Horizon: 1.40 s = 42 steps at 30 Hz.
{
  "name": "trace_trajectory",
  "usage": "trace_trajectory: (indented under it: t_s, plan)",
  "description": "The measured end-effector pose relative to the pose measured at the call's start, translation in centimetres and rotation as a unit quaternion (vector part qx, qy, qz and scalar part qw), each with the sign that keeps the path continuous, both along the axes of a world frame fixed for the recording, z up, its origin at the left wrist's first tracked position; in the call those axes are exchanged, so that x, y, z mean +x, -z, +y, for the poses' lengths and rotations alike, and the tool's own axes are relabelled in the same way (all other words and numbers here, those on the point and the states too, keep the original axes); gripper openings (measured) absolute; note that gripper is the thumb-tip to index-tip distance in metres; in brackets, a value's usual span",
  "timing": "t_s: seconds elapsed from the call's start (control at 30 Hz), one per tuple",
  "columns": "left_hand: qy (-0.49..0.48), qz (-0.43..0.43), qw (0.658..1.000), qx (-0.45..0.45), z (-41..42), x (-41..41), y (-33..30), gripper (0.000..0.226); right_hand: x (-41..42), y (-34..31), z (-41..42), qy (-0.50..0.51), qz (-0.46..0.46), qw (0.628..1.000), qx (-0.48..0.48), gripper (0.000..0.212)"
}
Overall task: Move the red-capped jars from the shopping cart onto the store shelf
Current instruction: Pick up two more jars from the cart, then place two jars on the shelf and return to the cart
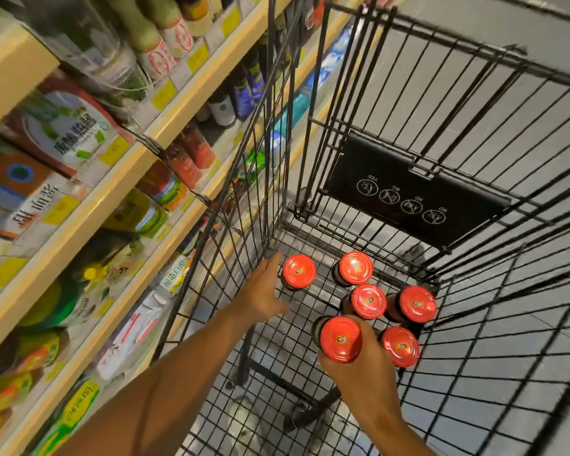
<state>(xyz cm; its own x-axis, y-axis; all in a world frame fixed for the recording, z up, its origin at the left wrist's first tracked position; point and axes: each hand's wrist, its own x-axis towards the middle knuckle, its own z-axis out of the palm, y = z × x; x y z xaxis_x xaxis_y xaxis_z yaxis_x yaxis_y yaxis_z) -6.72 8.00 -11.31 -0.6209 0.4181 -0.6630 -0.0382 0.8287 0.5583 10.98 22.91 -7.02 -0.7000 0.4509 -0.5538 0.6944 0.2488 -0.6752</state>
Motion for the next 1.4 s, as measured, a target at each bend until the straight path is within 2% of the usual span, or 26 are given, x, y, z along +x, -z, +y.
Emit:
trace_trajectory:
  t_s: [0.13, 0.27, 0.43, 0.67, 0.83, 1.0, 1.27, 1.4]
  plan:
    - [-0.002, -0.016, 1.000, 0.014, 0.9, -0.4, 2.2, 0.124, 0.2, -0.1, 0.2, 0.010, 0.005, 1.000, -0.020, 0.065]
    - [-0.066, -0.004, 0.994, 0.085, 1.6, -0.5, 3.3, 0.111, 0.2, 0.0, 0.1, 0.005, 0.008, 1.000, -0.015, 0.064]
    - [-0.072, 0.055, 0.991, 0.099, 1.9, -0.3, 3.9, 0.083, 0.6, -0.1, 0.1, -0.003, 0.008, 1.000, -0.012, 0.060]
    - [-0.100, 0.108, 0.978, 0.146, 0.7, 1.7, 1.2, 0.069, 1.0, -1.6, 0.6, -0.002, -0.001, 1.000, -0.027, 0.060]
    - [-0.132, 0.115, 0.966, 0.192, -1.0, 3.3, -5.5, 0.071, 0.3, -6.1, 0.5, -0.017, 0.024, 1.000, -0.001, 0.054]
    - [-0.124, 0.111, 0.962, 0.219, -3.3, 4.5, -14.6, 0.070, -0.2, -13.2, -0.2, -0.028, 0.063, 0.998, 0.011, 0.056]
    - [-0.171, 0.192, 0.938, 0.234, -9.7, 6.5, -30.4, 0.083, 0.8, -27.4, -3.2, -0.021, 0.145, 0.989, 0.014, 0.080]
    - [-0.182, 0.248, 0.916, 0.257, -14.0, 8.3, -38.3, 0.081, 1.5, -33.0, -5.4, -0.028, 0.182, 0.983, 0.015, 0.080]
